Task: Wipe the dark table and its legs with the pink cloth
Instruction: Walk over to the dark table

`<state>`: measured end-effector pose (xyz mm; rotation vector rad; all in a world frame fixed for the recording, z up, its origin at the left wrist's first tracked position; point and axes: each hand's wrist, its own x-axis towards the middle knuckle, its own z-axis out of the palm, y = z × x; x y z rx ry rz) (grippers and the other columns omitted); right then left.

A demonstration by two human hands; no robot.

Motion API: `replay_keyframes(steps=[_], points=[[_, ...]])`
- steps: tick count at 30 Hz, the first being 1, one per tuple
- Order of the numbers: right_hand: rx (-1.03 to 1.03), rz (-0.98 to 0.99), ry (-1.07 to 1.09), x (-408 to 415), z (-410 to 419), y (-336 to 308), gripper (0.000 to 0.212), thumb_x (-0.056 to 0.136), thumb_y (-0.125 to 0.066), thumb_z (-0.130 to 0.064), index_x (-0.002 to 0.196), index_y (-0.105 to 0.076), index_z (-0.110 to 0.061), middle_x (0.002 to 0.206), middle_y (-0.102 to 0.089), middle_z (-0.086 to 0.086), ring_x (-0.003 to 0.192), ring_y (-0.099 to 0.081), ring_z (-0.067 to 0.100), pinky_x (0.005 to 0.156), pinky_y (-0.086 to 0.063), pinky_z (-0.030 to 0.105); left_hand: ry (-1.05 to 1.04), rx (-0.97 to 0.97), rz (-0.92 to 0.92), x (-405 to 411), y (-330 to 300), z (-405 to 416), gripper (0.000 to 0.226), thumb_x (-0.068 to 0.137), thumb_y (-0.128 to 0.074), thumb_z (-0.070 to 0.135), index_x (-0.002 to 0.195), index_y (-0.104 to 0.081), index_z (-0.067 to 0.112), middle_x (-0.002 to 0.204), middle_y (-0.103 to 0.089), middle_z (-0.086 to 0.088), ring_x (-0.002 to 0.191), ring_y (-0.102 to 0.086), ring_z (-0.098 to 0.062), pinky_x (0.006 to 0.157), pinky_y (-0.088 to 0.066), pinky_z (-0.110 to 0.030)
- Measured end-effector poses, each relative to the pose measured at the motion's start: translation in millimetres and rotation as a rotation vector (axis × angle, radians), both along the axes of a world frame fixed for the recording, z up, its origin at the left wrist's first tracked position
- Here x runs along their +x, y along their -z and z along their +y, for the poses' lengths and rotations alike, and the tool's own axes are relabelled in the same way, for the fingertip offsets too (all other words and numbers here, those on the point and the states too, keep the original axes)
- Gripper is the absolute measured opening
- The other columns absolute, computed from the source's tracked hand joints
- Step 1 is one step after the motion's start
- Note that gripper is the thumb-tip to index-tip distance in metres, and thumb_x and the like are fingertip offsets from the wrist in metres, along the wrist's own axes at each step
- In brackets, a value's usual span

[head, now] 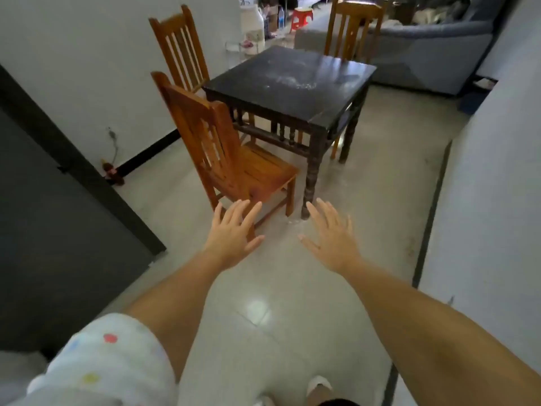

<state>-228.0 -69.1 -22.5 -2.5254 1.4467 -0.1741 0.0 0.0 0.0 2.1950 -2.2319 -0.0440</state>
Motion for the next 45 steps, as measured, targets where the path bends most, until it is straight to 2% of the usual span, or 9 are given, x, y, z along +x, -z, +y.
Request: replay_keyframes(steps=[4, 7, 13, 18, 24, 37, 40, 43, 45], points=[[-0.007, 0.07, 0.053, -31.1, -8.1, 24.2, 0.082, 0.078, -0.011, -0.067, 0.149, -0.015, -0.025, 0.156, -0.018, 0.005, 0.143, -0.017, 0.026, 0.11, -0.016, 0.062, 0.054, 0.091, 0.007, -22.5, 21.2, -22.5, 0.071, 0.09, -0.023, 0.061, 0.145, 0.008, 0.028, 0.155, -0.007, -0.003, 0.142, 0.001, -0.02, 0.114, 0.008, -0.046], [0.029, 0.13, 0.095, -59.7, -30.5, 35.9, 0.084, 0.075, 0.0, -0.069, 0.149, 0.003, -0.029, 0.159, 0.001, 0.0, 0.146, 0.0, 0.021, 0.112, -0.002, 0.056, 0.11, 0.12, 0.022, -39.7, 31.5, -54.8, 0.072, 0.089, -0.023, 0.062, 0.145, 0.008, 0.029, 0.155, -0.006, -0.003, 0.142, 0.002, -0.019, 0.114, 0.008, -0.047], [0.083, 0.101, 0.173, -117.6, -113.5, 38.6, 0.072, 0.09, -0.022, -0.064, 0.148, 0.005, -0.03, 0.158, 0.001, 0.001, 0.145, 0.002, 0.02, 0.115, 0.0, 0.054, 0.115, 0.116, 0.174, -96.7, 48.9, -153.0, 0.072, 0.09, -0.031, 0.058, 0.145, 0.005, 0.03, 0.154, -0.009, -0.001, 0.142, -0.003, -0.018, 0.114, 0.002, -0.043], [0.094, 0.104, 0.194, -171.6, -200.6, 37.4, 0.086, 0.071, 0.002, -0.07, 0.148, 0.001, -0.031, 0.158, -0.005, -0.001, 0.145, -0.003, 0.019, 0.114, 0.002, 0.051, 0.055, 0.147, 0.265, -159.2, 53.2, -245.8, 0.072, 0.091, -0.035, 0.056, 0.146, 0.003, 0.03, 0.154, -0.012, -0.002, 0.142, -0.008, -0.02, 0.116, -0.003, -0.043], [0.107, 0.111, 0.235, -229.9, -308.2, 42.7, 0.084, 0.073, 0.0, -0.071, 0.148, 0.0, -0.033, 0.158, -0.004, 0.0, 0.145, -0.003, 0.02, 0.114, 0.0, 0.052, 0.117, 0.154, 0.277, -215.7, 55.8, -356.4, 0.072, 0.09, -0.033, 0.057, 0.146, 0.005, 0.032, 0.153, -0.013, 0.0, 0.141, -0.008, -0.018, 0.116, -0.003, -0.044], [0.084, 0.119, 0.294, -281.8, -613.2, 39.5, 0.088, 0.07, 0.005, -0.078, 0.147, 0.006, -0.034, 0.158, -0.002, -0.001, 0.145, 0.0, 0.017, 0.114, 0.001, 0.051, 0.197, 0.193, 0.297, -257.2, 57.5, -670.1, 0.074, 0.091, -0.038, 0.052, 0.145, 0.007, 0.032, 0.154, -0.009, -0.001, 0.142, -0.004, -0.016, 0.112, 0.004, -0.04], [0.087, 0.109, 0.319, -289.9, -688.9, 27.6, 0.085, 0.072, 0.002, -0.073, 0.148, 0.003, -0.033, 0.158, -0.004, 0.0, 0.145, -0.002, 0.017, 0.114, 0.001, 0.05, 0.201, 0.167, 0.302, -264.9, 49.0, -750.7, 0.073, 0.091, -0.038, 0.052, 0.146, 0.005, 0.03, 0.154, -0.011, -0.002, 0.142, -0.005, -0.016, 0.113, 0.002, -0.041], [0.104, 0.107, 0.323, -301.8, -759.9, 22.0, 0.075, 0.085, -0.014, -0.07, 0.148, 0.003, -0.033, 0.158, -0.002, 0.0, 0.145, -0.001, 0.017, 0.114, 0.001, 0.051, 0.198, 0.153, 0.29, -282.3, 47.0, -826.0, 0.071, 0.092, -0.037, 0.052, 0.146, 0.003, 0.029, 0.154, -0.011, -0.002, 0.142, -0.006, -0.017, 0.115, 0.0, -0.041], [0.099, 0.108, 0.315, -313.2, -809.4, 23.3, 0.076, 0.084, -0.011, -0.07, 0.148, 0.002, -0.033, 0.158, -0.003, -0.001, 0.145, -0.002, 0.017, 0.114, 0.0, 0.051, 0.189, 0.143, 0.271, -297.1, 49.1, -874.7, 0.071, 0.092, -0.036, 0.052, 0.146, 0.004, 0.029, 0.153, -0.011, -0.002, 0.142, -0.007, -0.017, 0.116, -0.001, -0.042]])
